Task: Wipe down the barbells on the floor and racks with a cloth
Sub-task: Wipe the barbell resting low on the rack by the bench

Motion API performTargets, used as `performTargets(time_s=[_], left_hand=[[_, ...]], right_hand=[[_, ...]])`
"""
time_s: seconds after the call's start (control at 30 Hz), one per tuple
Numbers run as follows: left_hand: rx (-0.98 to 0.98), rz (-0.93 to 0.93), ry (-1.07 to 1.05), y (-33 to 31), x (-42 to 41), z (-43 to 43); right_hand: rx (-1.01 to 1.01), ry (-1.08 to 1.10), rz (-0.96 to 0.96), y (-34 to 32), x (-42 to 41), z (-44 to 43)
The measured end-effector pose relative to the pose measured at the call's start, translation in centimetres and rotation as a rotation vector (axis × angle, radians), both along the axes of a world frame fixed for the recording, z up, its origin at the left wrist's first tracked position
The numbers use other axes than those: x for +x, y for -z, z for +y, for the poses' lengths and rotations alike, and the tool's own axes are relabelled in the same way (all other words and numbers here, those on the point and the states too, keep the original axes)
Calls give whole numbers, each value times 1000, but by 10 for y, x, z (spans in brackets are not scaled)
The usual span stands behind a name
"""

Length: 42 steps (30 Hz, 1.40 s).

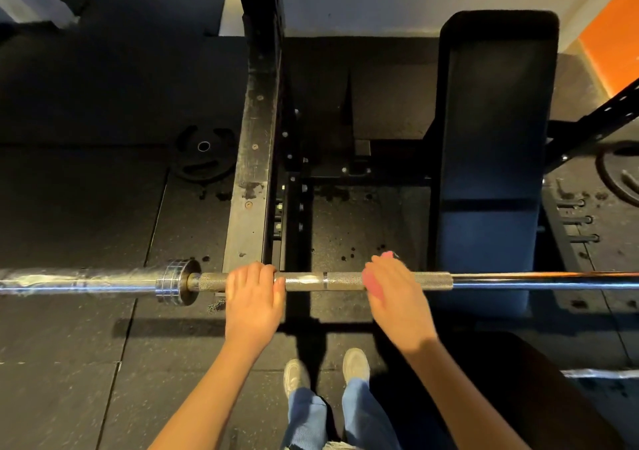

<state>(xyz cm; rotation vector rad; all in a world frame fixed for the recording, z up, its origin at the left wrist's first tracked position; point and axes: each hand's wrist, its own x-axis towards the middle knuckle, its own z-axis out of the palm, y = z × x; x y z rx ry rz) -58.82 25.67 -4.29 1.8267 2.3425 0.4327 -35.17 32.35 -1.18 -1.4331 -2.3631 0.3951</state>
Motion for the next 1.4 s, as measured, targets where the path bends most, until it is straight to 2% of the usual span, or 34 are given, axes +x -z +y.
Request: performTargets(time_s=[0.1,0.17,0.2,0.33,0.37,0.43,0.5,0.6,0.63,0.73,0.83,0.87,0.97,1.03,1.1,1.23,1.3,1.4], left_hand=[[-4,-9,-5,0,0,0],[-10,-9,-10,0,0,0],[-12,-2,-11,0,0,0],[-20,25,-6,0,0,0],[-18,27,-4,0,0,0],[-14,22,0,0,0,0],[-22,17,0,-1,0,0],[-8,46,-6,1,0,0],[1,64,-8,1,1,0],[11,91,-6,2,1,1],[18,89,-3,3,1,0],[19,86,-3,3,1,0],[19,84,-3,2,2,1],[27,92,-2,1,2,1],[24,95,-4,-1,2,1],[23,91,-4,0,2,0],[24,96,-3,1,2,0],[11,96,-7,1,3,1]], right_hand=[[6,145,-168,-7,31,7],[-35,305,-129,-4,10,3],[-68,311,-100,-2,-10,-2],[-152,78,171,-2,-53,-21],[-148,-4,159,-6,-46,-18],[-132,-118,1,-9,-18,-3],[-121,-77,-174,-10,0,7],[-175,160,-44,-13,-28,-9],[-192,176,-16,-9,-43,-16],[-192,15,18,-15,-64,-12],[-312,105,-112,-41,-50,22],[-334,204,-92,-48,-43,30],[-244,495,137,-54,-29,45],[-381,583,95,-52,-28,50],[-492,605,207,-51,-30,51],[-309,506,434,-62,-33,34],[-299,343,295,-52,-31,21],[-335,131,-70,-27,-25,3]])
